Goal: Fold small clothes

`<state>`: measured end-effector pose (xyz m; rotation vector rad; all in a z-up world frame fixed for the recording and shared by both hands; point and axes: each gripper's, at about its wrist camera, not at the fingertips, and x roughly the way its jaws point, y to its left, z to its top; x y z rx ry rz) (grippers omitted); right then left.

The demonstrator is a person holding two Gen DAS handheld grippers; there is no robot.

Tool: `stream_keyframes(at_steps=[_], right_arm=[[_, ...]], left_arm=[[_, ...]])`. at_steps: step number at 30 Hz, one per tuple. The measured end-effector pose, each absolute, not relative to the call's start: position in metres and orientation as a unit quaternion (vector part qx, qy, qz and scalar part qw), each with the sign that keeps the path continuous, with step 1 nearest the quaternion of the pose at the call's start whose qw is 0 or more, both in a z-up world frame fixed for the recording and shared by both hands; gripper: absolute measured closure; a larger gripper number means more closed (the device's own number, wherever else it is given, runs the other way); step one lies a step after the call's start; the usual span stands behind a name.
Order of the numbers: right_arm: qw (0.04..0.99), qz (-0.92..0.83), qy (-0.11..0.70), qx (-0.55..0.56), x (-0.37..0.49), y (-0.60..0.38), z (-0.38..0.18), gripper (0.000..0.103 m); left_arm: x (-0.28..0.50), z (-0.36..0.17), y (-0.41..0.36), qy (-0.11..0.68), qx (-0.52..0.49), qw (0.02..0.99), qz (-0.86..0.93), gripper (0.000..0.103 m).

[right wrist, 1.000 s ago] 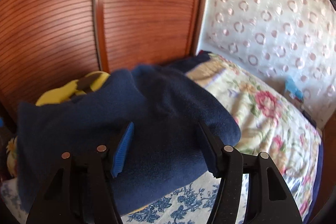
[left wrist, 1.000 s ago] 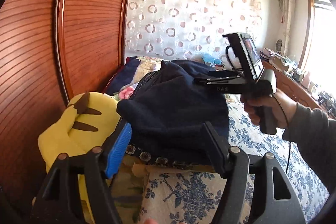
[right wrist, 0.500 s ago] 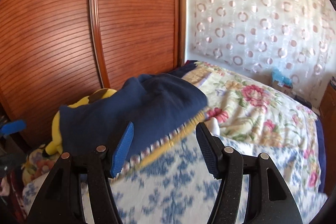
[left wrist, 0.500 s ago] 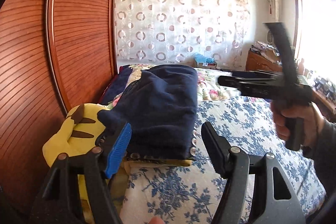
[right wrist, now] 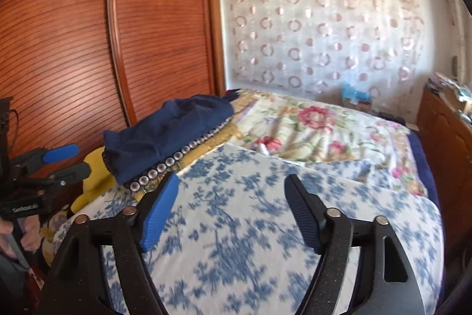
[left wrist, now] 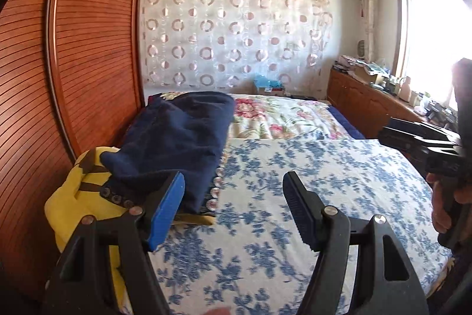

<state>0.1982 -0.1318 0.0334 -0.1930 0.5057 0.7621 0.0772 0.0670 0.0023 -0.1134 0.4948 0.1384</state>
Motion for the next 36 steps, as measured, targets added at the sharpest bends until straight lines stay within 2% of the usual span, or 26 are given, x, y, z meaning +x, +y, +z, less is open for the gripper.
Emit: stream_keyframes(at_steps=[12,19,27,36], right_arm=[[0.929,0.286,0.223,-0.069,0.143,-0.21,0.039,0.02],[0.947,0.243,0.206,-0.043,0.114,-0.254,0.056,0.02],[0.959,0.222,0.174,-0.027,0.091,-0.283,0.08,0.02],[0.962,0.215,0.168,-0.015,0.084,-0.295,0.083,0.02]], left_arm=[[0.073,0.008,0.014,0.253,-0.041,0.966,0.035,0.034],[0.071,0.036,-0.017,0.231,-0.031,0.972,0.016,0.034],[0.053,0.064,-0.026,0.203,-0.034,0.978,0.01,0.034],[0.047,0.069,-0.03,0.198,-0.032,0.98,0.011,0.034]])
